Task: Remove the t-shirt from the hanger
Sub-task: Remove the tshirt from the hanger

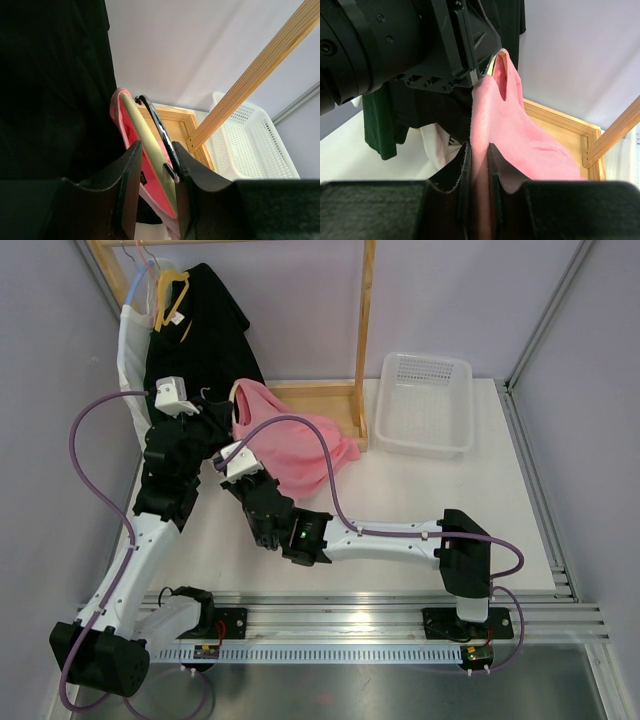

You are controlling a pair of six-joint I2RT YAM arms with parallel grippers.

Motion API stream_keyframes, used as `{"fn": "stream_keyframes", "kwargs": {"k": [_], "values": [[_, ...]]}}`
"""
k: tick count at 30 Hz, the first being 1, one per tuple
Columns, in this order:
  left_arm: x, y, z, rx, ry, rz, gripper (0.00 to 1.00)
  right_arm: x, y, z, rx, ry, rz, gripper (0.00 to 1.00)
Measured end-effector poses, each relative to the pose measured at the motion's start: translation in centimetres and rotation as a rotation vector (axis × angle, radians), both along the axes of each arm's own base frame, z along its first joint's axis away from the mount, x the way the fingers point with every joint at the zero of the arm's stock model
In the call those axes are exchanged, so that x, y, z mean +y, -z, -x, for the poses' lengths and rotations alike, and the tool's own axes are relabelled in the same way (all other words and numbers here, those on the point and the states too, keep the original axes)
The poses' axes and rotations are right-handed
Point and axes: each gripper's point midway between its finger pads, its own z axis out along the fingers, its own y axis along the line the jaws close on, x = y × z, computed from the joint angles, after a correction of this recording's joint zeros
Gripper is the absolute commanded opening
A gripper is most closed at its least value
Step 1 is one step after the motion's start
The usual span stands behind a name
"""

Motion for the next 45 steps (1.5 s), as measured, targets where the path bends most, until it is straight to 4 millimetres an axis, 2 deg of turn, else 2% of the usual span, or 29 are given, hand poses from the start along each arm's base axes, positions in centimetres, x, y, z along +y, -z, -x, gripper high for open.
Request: {"fn": "stream_keyframes", "kwargs": {"k": [2, 4, 7, 24, 26, 28, 35, 37, 40, 43, 45], "values": [[0.0, 0.0, 0.0, 0.0, 0.002, 0.001, 0.26, 0.0, 0.1, 0.0, 0.0, 0.0, 0.002, 0.0], [-0.1, 0.0, 0.0, 0.0, 0.004, 0.001, 0.17, 0.1, 0.1, 0.0, 0.0, 0.0, 0.003, 0.0], [-0.2, 0.1, 0.0, 0.002, 0.009, -0.001, 0.13, 0.4, 0.3, 0.0, 0.0, -0.002, 0.005, 0.0], [-0.3, 0.6, -0.4, 0.017, 0.01, -0.006, 0.19, 0.4, 0.3, 0.0, 0.001, -0.003, 0.006, 0.0], [-0.3, 0.8, -0.5, 0.021, 0.011, -0.006, 0.15, 0.4, 0.3, 0.0, 0.001, -0.003, 0.006, 0.0], [-0.3, 0.7, -0.5, 0.02, 0.011, -0.002, 0.0, 0.4, 0.3, 0.0, 0.001, -0.005, 0.006, 0.0], [-0.3, 0.6, -0.5, 0.015, 0.006, 0.006, 0.0, 0.5, 0.3, 0.0, 0.002, -0.006, 0.002, 0.0], [-0.3, 0.5, -0.5, 0.013, 0.006, 0.006, 0.0, 0.6, 0.3, 0.0, 0.002, -0.007, 0.001, 0.07], [-0.3, 0.5, -0.5, 0.015, 0.004, 0.006, 0.0, 0.6, 0.4, 0.0, 0.004, -0.007, 0.0, 0.32], [-0.2, 0.7, -0.5, 0.022, -0.002, 0.003, 0.0, 0.9, 0.3, 0.3, 0.01, -0.023, -0.013, 0.43], [0.0, 0.9, -0.5, 0.028, -0.011, -0.002, 0.0, 1.3, 0.2, 0.7, 0.018, -0.043, -0.02, 0.45]]}}
